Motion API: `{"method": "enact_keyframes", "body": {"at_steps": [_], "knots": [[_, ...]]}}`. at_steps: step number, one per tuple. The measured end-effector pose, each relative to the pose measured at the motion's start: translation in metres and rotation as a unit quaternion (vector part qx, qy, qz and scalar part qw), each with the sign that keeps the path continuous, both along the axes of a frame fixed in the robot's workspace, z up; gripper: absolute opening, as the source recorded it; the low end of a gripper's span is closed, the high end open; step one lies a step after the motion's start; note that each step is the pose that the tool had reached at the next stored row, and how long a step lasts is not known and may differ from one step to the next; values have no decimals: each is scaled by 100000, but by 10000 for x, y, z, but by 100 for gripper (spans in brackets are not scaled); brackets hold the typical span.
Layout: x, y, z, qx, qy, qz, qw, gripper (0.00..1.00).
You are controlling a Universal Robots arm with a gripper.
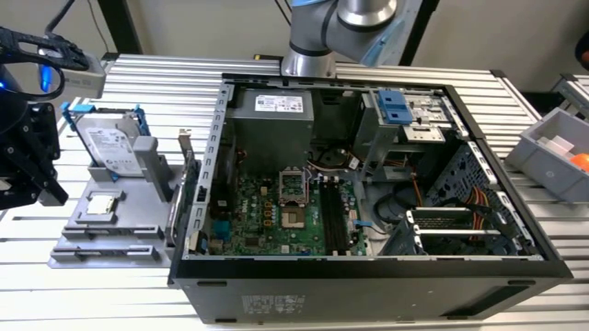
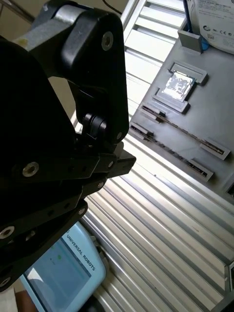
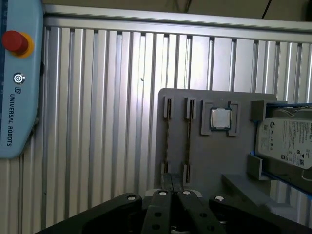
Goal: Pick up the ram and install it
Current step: 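Pick up the ram and move it above insertion slot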
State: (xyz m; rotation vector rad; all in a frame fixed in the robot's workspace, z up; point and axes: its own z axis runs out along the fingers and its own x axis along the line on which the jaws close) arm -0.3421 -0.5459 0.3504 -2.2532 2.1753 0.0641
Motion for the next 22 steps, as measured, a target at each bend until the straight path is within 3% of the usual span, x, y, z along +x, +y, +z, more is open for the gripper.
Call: {"method": "enact_keyframes", "body": {"at_steps": [3,4,17,22], "knots": [[0,0,0,1,0,-4,100000,0],[0,0,0,0,-1,-3,100000,100],[0,0,-2,0,0,-2,100000,100],[0,0,-55,-9,-7,0,100000,100]]}}
